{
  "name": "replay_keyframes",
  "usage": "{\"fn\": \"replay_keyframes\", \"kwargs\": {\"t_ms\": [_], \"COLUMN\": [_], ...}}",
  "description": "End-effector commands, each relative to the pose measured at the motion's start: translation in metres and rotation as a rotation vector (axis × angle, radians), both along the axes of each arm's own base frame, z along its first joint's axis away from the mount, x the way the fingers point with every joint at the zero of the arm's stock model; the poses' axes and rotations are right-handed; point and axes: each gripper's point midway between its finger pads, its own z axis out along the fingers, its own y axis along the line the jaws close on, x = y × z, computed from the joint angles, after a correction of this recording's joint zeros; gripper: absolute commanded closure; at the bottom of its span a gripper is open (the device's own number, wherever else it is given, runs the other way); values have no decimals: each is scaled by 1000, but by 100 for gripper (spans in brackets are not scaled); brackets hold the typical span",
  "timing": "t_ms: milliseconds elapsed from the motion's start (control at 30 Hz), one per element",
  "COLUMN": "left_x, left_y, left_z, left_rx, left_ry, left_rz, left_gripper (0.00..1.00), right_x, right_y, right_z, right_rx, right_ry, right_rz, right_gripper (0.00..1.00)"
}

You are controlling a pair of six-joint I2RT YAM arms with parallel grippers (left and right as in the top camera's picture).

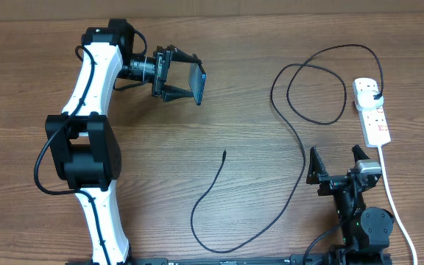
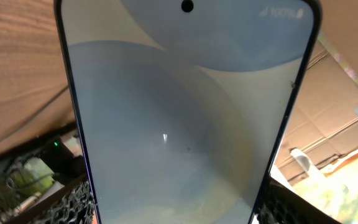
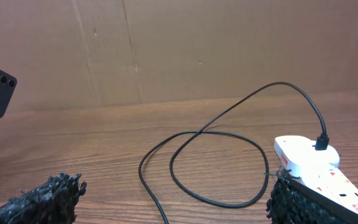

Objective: Plug charger to phone and switch on socket
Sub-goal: 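Lift the phone with the left gripper and tilt it upright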

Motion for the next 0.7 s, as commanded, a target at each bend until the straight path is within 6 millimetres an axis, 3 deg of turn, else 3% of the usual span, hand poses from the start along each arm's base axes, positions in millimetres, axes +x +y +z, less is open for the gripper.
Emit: {"fn": "replay_keyframes", "kwargs": {"t_ms": [0, 667], "left_x": [0, -3], "left_y": [-5, -5], "left_z": [20, 20], "left_rx": [-77, -76], "left_ry": [13, 35], "left_rz": [1, 0], "left_gripper": [96, 96], "right_x": [0, 0], "right_y": [-1, -1], "right_z": [0, 0], "right_rx": [2, 2], "right_ry": [-7, -7], "right_rz": [-5, -5], "right_gripper": [0, 0]}}
